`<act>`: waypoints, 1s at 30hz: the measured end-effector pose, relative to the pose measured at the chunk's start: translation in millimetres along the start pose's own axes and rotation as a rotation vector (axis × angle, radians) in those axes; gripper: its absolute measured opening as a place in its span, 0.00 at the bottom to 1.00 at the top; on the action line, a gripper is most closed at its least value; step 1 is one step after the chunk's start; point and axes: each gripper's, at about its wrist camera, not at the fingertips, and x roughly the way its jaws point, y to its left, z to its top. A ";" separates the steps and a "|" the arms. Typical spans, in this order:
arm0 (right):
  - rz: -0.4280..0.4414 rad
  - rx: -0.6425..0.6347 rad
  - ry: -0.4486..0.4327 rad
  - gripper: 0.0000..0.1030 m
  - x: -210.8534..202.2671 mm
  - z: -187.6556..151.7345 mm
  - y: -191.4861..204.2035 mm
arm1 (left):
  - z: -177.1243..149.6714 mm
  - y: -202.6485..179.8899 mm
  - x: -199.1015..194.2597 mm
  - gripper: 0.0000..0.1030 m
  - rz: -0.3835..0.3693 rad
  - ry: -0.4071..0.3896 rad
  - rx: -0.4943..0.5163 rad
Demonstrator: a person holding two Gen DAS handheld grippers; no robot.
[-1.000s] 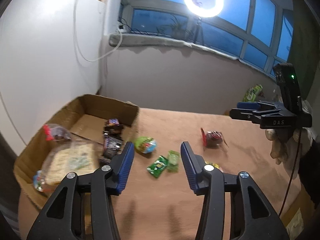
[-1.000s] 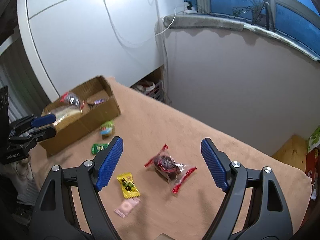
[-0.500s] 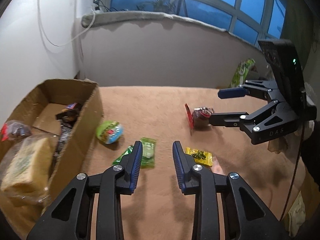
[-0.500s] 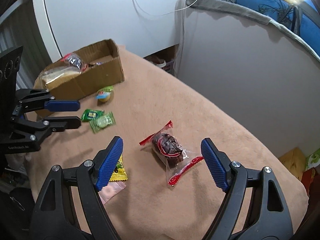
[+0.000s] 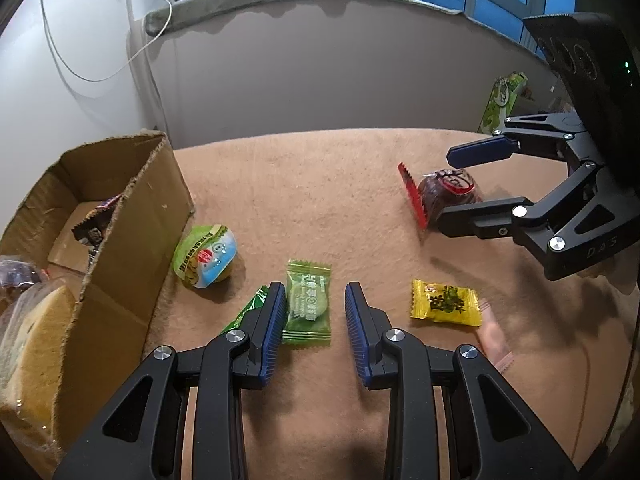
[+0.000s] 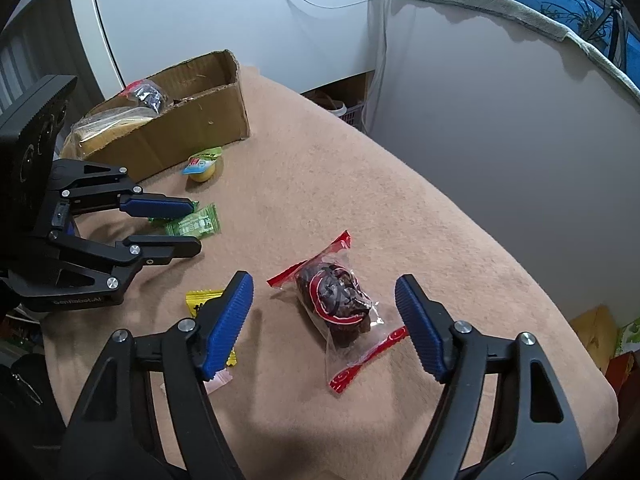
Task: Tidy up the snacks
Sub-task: 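Grasp the red-wrapped chocolate pastry with the right gripper while the left grasps a green candy, then carry the chocolate pastry and green candy into the box with both grippers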
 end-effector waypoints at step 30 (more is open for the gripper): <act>0.008 0.081 -0.007 0.36 -8.6 -16.1 -5.2 | 2.5 -6.6 -25.8 0.19 -0.005 -0.066 -0.004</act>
